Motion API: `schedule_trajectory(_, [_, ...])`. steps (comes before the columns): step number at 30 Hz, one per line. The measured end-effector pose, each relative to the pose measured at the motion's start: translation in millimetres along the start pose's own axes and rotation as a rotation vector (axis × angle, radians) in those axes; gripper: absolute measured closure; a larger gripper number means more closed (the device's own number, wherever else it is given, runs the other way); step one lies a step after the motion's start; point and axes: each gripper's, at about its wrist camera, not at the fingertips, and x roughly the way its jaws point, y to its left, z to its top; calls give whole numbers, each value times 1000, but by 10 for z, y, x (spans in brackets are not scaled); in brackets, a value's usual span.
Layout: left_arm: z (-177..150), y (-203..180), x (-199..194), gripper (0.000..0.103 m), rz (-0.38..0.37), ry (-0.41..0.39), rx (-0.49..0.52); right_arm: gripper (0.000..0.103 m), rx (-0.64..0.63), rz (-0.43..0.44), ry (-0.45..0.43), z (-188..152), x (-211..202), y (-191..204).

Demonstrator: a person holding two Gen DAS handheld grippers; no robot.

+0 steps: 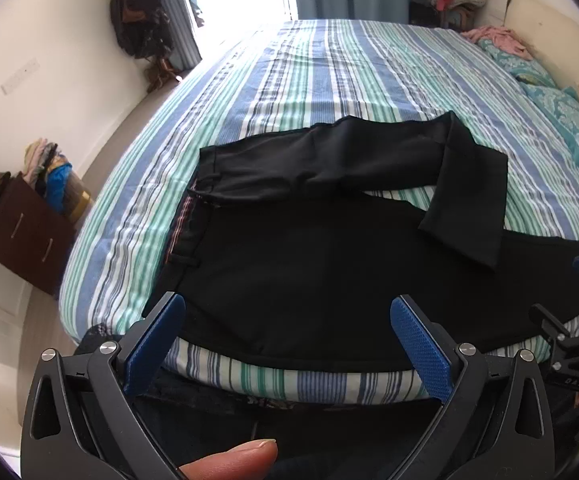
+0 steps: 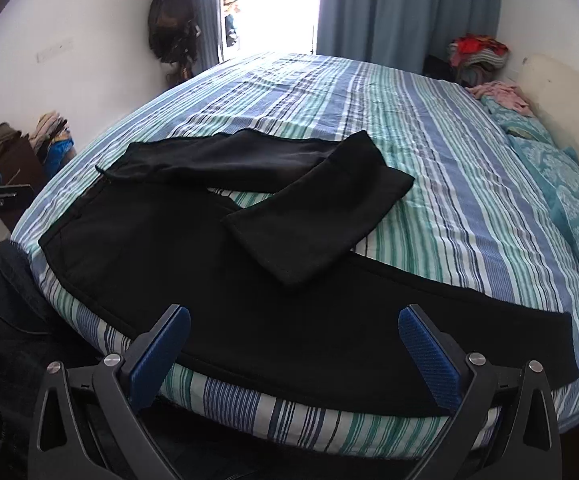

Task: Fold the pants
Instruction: 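Grasp the trouser leg cuff with the right gripper and pull it straight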

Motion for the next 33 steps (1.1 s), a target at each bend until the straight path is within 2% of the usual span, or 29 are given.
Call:
schedule_trajectory(3, [-41,23,153,0,13,29,-17,0,-179,80,61,129,526,196])
schedule_trajectory(6, [-67,-1,293,0,7,72,-25,5,-326,62,82,228,1066,370])
schedule_trajectory(7, [-77,2,326,0,11,84,-25,14,-361,47,105,254,1260,397])
schedule_trajectory(8, [-81,7,355,0,17,94,-25,30,-384,49,135,266,1430,407])
schedule_trajectory(10, [-102,13,399,0,34,107,-18,46,-376,138,191,326,1631,338])
schedule_trajectory(11, [-112,16,424,0,42,115,-13,73,-351,145,174,391,1622,250])
schedule_trajectory(12, [-130,19,454,0,51,123,-8,87,-313,139,168,473,1590,124])
schedule_trajectory(14, [-160,26,526,0,66,140,1,90,-188,144,127,681,1424,-263])
schedule_trajectory(16, [-168,4,589,0,67,152,9,90,-44,117,59,931,1173,-839])
schedule_trajectory(19, [-121,-99,605,0,40,145,20,90,207,12,-67,1270,768,-1979])
schedule_trajectory(21, [-67,-179,602,0,11,129,30,90,357,-73,-121,1367,563,-2764])
schedule_trajectory(23, [7,-275,626,0,-24,122,37,90,442,-168,-133,1362,451,-3393])
schedule_trajectory(25, [80,-378,677,0,-47,128,46,90,508,-201,-96,1333,485,-3868])
schedule_trajectory(28, [181,-526,818,1,-47,164,58,90,520,-235,-23,1304,675,-4243])
schedule_trajectory(33, [362,-674,988,1,-67,191,37,91,317,-341,7,1554,1038,-4393])
